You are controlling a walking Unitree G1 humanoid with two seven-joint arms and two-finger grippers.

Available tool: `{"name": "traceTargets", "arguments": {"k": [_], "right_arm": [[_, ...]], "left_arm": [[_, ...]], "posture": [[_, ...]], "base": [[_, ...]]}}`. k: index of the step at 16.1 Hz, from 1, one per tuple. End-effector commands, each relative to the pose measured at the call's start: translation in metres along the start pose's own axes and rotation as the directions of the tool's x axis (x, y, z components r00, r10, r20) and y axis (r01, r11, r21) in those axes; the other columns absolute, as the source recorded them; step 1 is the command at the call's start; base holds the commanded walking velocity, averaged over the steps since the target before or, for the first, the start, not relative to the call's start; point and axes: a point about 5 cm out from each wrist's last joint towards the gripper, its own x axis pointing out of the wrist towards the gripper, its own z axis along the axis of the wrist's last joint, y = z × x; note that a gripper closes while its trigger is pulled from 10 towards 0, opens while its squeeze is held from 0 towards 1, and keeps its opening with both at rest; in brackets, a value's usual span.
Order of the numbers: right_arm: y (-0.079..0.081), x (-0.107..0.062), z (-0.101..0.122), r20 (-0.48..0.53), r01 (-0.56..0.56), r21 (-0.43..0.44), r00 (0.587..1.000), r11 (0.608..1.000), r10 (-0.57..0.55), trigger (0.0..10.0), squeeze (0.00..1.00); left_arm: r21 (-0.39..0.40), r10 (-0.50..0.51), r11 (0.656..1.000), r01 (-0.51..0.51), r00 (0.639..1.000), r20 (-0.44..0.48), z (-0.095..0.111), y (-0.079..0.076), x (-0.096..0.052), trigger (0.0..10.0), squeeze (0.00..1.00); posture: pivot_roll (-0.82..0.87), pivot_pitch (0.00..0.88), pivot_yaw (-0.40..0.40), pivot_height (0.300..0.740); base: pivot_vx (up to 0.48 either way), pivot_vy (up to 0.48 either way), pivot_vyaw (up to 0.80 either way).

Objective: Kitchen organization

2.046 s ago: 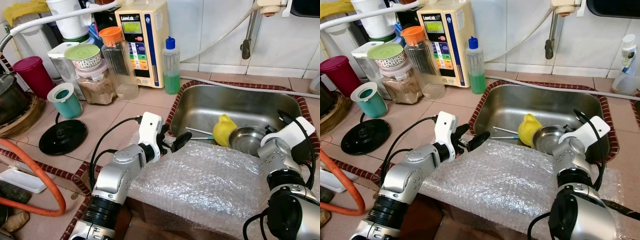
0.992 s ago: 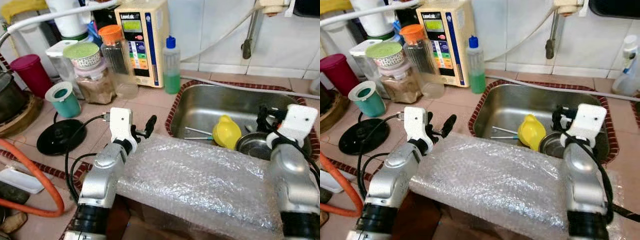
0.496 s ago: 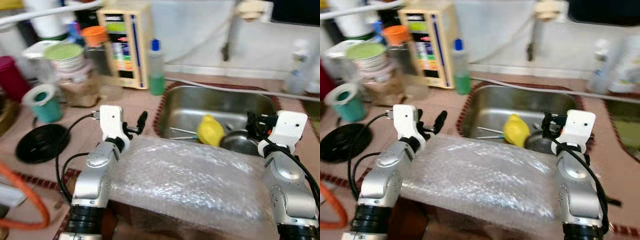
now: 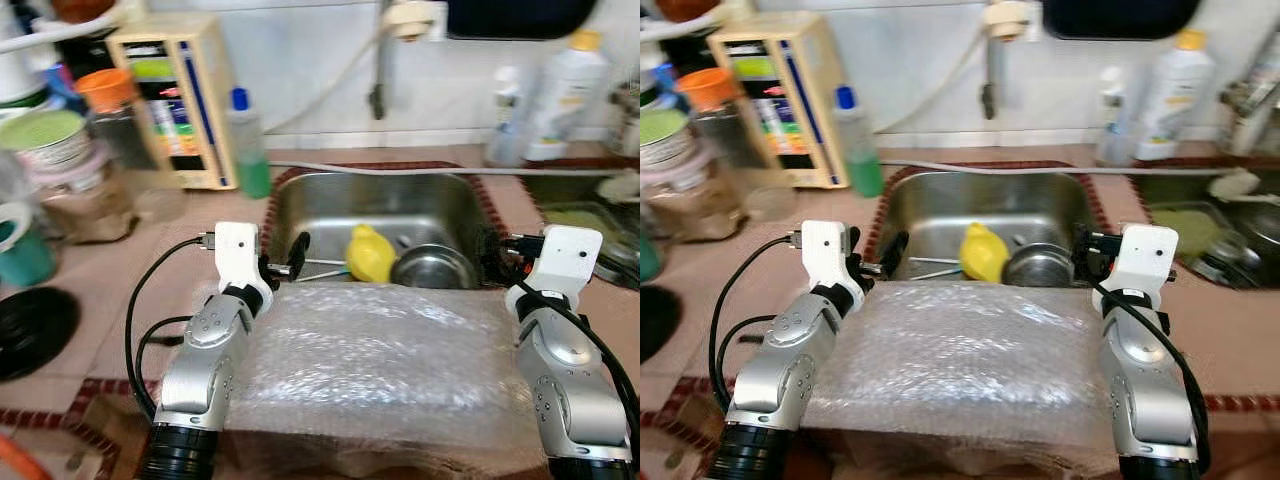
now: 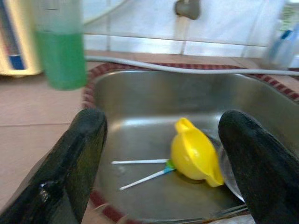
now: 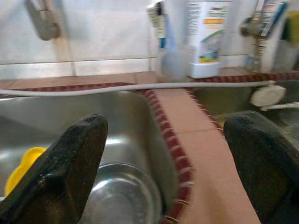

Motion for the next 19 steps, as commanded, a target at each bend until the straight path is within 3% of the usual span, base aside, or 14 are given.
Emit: {"name": "traceTargets", "arguments": {"k": [1,12,13,15,19], "right_arm": [[0.002,-0.001,0.005,0.015,-0.011,0.004,1.0,1.0,0.011,10.0,0.0],[0.003,-0.003,0.006,0.009,-0.014,0.004,1.0,1.0,0.014,10.0,0.0],[0.016,-0.007,0.007,0.006,-0.066,0.014,0.998,0.998,0.066,10.0,0.0],[0.025,-0.008,0.008,0.013,-0.103,-0.006,0.995,0.995,0.104,10.0,0.0],[0.032,-0.006,0.011,0.035,-0.14,-0.01,0.99,0.99,0.14,10.0,0.0]], "left_arm": [[0.014,0.01,1.0,-0.01,1.0,0.003,0.003,0.002,-0.001,10.0,0.0],[0.014,0.007,1.0,-0.007,1.0,-0.003,0.003,0.001,-0.001,10.0,0.0],[0.009,0.005,1.0,-0.005,1.0,-0.018,0.004,0.001,-0.002,10.0,0.0],[0.007,0.012,1.0,-0.012,1.0,-0.011,0.006,0.002,-0.001,10.0,0.0],[0.007,0.011,1.0,-0.011,1.0,0.0,0.009,0.003,0.0,10.0,0.0]], "posture": [[-0.05,0.0,0.111,0.74],[-0.06,0.0,0.114,0.74],[-0.05,0.0,0.14,0.74],[-0.05,0.0,0.143,0.74],[-0.04,0.0,0.14,0.74]], "base": [[0.0,0.0,-0.77],[0.0,0.0,-0.77],[0.0,0.0,0.0],[0.0,0.0,0.0],[0.0,0.0,0.6]]}}
